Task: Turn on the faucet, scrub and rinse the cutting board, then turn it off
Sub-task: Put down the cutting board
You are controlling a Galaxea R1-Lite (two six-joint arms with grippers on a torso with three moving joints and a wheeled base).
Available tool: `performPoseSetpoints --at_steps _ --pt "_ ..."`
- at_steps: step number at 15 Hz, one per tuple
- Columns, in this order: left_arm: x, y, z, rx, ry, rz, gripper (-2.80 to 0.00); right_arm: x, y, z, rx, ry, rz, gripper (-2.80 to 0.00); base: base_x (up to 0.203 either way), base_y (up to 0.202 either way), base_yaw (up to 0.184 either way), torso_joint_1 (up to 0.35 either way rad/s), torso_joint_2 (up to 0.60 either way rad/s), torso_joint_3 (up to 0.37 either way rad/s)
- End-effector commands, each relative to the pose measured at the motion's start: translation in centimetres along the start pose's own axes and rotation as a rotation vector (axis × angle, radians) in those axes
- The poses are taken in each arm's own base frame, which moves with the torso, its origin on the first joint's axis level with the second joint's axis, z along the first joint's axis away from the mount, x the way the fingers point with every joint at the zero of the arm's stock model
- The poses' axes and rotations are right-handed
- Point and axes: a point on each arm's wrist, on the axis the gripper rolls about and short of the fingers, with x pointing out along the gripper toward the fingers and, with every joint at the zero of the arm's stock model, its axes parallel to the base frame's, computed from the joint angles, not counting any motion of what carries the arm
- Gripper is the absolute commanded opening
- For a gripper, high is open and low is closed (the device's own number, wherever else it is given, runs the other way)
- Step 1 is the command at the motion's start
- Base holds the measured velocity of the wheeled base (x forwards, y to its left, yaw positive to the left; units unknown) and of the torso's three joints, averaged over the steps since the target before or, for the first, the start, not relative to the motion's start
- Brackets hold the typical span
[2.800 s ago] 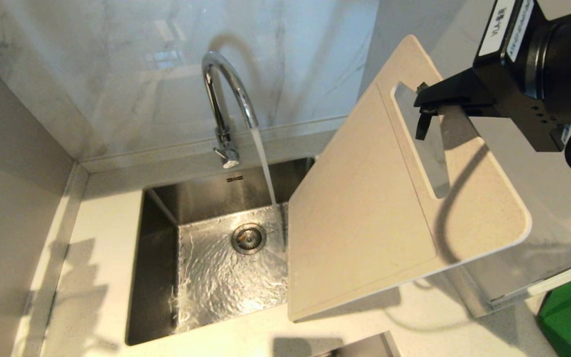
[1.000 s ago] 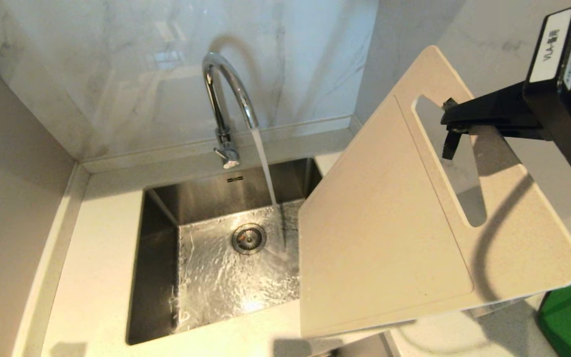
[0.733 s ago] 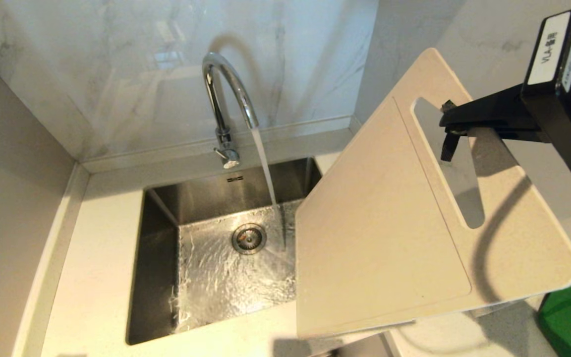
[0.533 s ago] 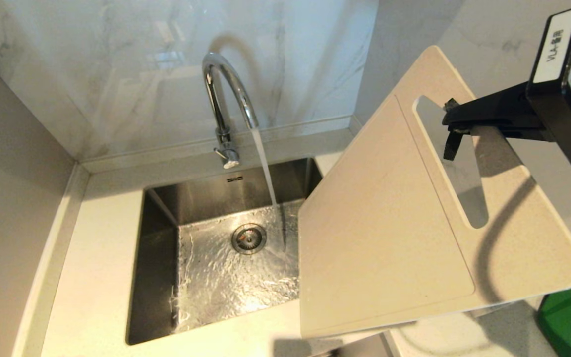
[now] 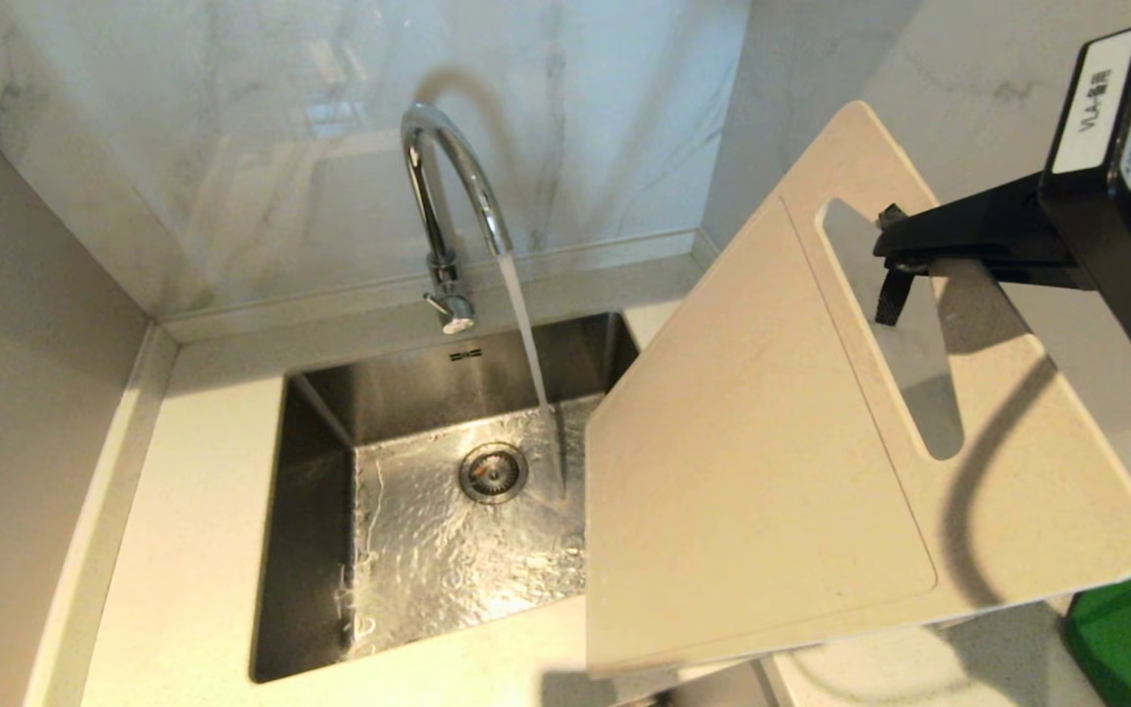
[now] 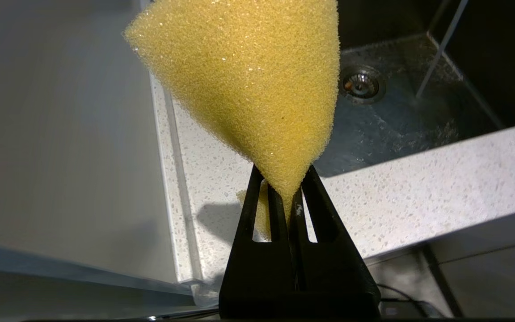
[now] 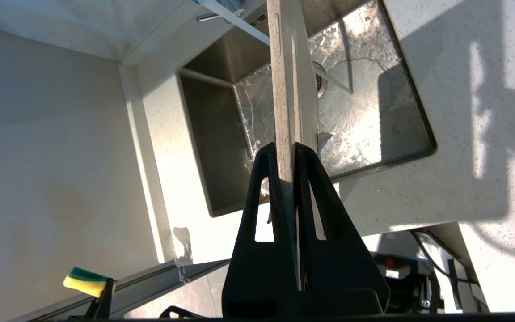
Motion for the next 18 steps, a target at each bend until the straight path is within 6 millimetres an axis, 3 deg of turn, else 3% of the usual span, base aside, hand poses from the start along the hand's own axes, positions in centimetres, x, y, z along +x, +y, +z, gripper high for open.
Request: performPoseSetpoints --at_steps 1,18 --pt "-0.04 0.01 -0.04 -0.009 -0.006 0.003 -2.80 0.19 0.09 0.07 0.001 -0.012 0.009 -2.80 0.000 0.000 0.000 0.000 0.00 0.000" --pt "-0.04 0.01 -0.05 -0.009 -0.006 0.003 -2.80 0.04 -0.23 -0.31 -0.005 -0.035 0.026 -2.80 0.000 0.000 0.000 0.000 0.00 0.000"
